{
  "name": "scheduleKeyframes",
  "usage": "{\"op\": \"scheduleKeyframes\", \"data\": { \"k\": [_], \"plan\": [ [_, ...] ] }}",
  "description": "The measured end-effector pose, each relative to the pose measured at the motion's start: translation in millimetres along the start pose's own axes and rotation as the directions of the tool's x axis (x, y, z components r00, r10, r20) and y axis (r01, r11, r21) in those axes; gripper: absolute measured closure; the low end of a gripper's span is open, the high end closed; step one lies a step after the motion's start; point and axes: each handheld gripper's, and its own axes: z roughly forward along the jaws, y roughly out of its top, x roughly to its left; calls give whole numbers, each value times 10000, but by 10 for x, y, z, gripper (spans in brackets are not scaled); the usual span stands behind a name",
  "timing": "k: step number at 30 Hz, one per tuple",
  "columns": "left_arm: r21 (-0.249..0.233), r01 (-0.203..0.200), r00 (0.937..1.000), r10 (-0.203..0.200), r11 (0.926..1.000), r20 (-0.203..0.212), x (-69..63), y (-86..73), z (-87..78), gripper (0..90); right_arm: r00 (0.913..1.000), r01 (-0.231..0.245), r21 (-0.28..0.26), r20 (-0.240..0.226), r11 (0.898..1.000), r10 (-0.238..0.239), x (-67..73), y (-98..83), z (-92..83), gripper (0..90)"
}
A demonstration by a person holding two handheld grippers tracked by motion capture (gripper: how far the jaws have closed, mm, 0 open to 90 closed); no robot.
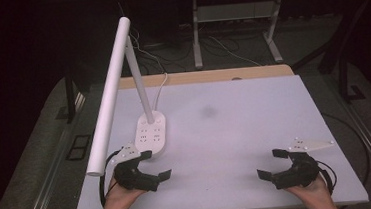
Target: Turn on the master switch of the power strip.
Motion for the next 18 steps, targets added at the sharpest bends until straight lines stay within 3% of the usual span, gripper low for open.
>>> {"op": "scheduleKeyframes", "data": {
  "k": [3,11,18],
  "plan": [
    [162,-103,9999,104,9998,-62,24,29,-3,0,10000,56,31,42,10000,-56,-2,5,1,3],
    [300,95,9996,-88,9995,-251,122,111,-49,4,9999,-24,-103,117,9999,25,-36,-1,-29,2],
    [524,-42,9990,65,9986,-435,184,174,-102,6,10000,-55,-62,64,10000,56,-33,-4,-24,2]
  ]
}}
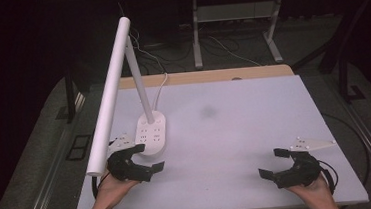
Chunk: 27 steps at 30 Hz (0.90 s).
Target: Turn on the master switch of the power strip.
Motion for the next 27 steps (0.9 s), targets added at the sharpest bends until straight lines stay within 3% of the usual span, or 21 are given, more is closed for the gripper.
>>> {"op": "scheduleKeyframes", "data": {
  "k": [12,27],
  "plan": [
    [169,143,9995,-138,9998,-289,144,92,-72,23,10000,-20,-12,59,10000,20,-6,-4,6,2],
    [460,0,9984,26,9989,-561,288,229,-168,26,10000,-1,4,64,10000,1,-12,-9,9,2]
  ]
}}
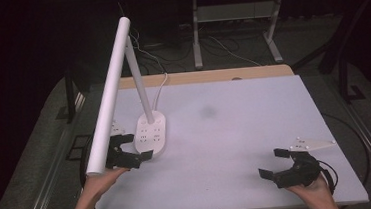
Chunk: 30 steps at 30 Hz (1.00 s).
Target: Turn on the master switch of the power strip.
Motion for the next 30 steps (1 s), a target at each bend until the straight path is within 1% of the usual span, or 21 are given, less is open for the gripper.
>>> {"op": "scheduleKeyframes", "data": {
  "k": [1,2,3,5,8,12,13,14,18,19,23,25,30],
  "plan": [
    [-3,2,10000,-2,10000,0,8,5,-2,37,10000,-76,29,-13,10000,76,4,-1,-3,2],
    [-23,13,10000,-13,10000,12,19,12,-1,37,10000,-76,29,-13,10000,76,4,-1,-3,2],
    [65,-21,10000,21,10000,-28,35,22,-8,42,10000,-67,11,-3,10000,67,2,-1,-4,2],
    [86,39,10000,-39,10000,-54,59,36,-6,42,10000,-64,-7,-3,10000,64,2,-2,-5,2],
    [172,20,9999,-18,9999,-112,95,61,-10,41,10000,18,-36,19,10000,-18,-7,-4,-8,2],
    [209,-21,9999,25,9998,-168,154,103,-27,41,10000,-9,-49,25,10000,10,-11,-6,-11,2],
    [178,62,9997,-58,9998,-235,162,114,-31,44,10000,-22,-45,23,10000,23,-11,-6,-11,2],
    [256,-72,9997,78,9996,-231,188,127,-44,44,10000,-22,-45,23,10000,23,-11,-6,-11,2],
    [247,-86,9990,97,9997,-444,234,184,-62,61,10000,-42,-31,12,10000,42,-10,-6,-6,2],
    [309,-131,9989,145,9994,-450,251,197,-67,62,10000,-36,-27,19,10000,36,-9,-6,-6,2],
    [363,-44,9985,63,9993,-536,302,235,-66,66,10000,-69,30,-5,10000,69,-3,-8,-7,2],
    [411,-87,9981,112,9991,-600,334,256,-71,69,10000,-73,40,6,10000,73,-3,-7,-7,2],
    [372,94,9977,-68,9993,-673,425,288,-70,69,10000,-32,11,29,10000,32,-5,-8,-8,2]
  ]
}}
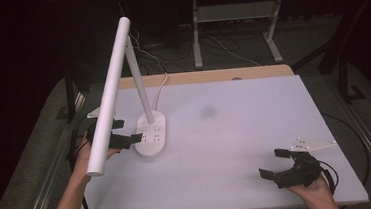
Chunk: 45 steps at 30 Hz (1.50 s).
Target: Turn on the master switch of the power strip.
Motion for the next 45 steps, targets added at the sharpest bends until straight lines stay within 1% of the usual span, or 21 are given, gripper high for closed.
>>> {"op": "scheduleKeyframes", "data": {
  "k": [7,8,9,11,12,14,15,18,19,20,22,25,27,30,33,34,37,40,41,42,45],
  "plan": [
    [76,58,9999,-57,10000,-133,107,43,12,71,10000,13,7,25,10000,-13,-6,-2,7,2],
    [63,146,9998,-145,9999,-161,118,50,16,73,10000,13,19,17,10000,-13,-4,-3,7,2],
    [134,76,9998,-74,9999,-166,134,58,13,73,10000,7,32,8,10000,-7,-2,-3,6,2],
    [115,43,9995,-39,9999,-322,152,73,15,89,10000,-2,29,12,10000,2,-4,-5,5,2],
    [91,12,9995,-9,10000,-320,166,83,22,89,10000,-2,29,12,10000,2,-4,-5,5,2],
    [113,109,9993,-105,9999,-353,191,98,33,96,10000,23,38,35,10000,-23,1,-4,0,2],
    [165,83,9995,-78,9998,-305,211,105,38,96,10000,23,38,35,10000,-23,1,-4,0,2],
    [126,288,9989,-283,9995,-361,248,124,64,108,10000,32,48,22,10000,-32,5,-4,5,2],
    [170,230,9990,-223,9996,-397,272,134,63,114,10000,2,63,14,10000,-2,7,-4,5,2],
    [140,350,9987,-344,9993,-386,285,144,67,131,10000,16,65,25,10000,-16,3,-5,8,3],
    [146,358,9986,-352,9993,-393,328,166,74,138,10000,-1,80,20,10000,1,2,-5,8,2],
    [131,557,9975,-551,9984,-449,373,199,93,148,10000,-26,81,40,10000,25,-3,-7,8,2],
    [21,660,9970,-659,9978,-395,406,216,95,160,10000,-3,117,39,9999,2,-7,-8,10,2],
    [36,714,9964,-712,9974,-461,446,236,102,179,10000,13,151,56,9999,-14,-14,-8,17,3],
    [30,832,9944,-829,9965,-660,472,250,122,225,10000,20,155,71,9999,-21,-11,-8,20,3],
    [12,834,9945,-832,9965,-633,485,251,127,244,10000,8,163,63,9999,-9,-11,-9,19,2],
    [-65,1059,9915,-1061,9944,-759,503,254,165,297,10000,14,174,69,9998,-16,-13,-10,20,2],
    [-112,1125,9908,-1130,9936,-746,533,259,200,355,10000,6,162,90,9999,-8,-13,-10,23,3],
    [-183,1228,9899,-1238,9923,-689,539,258,216,394,10000,7,163,93,9999,-8,-13,-11,23,3],
    [-150,1271,9897,-1279,9918,-646,549,257,230,394,10000,13,166,97,9999,-15,-14,-11,23,3],
    [-120,1413,9876,-1417,9899,-673,567,252,284,453,9999,86,182,113,9998,-88,-16,-13,27,3]
  ]
}}
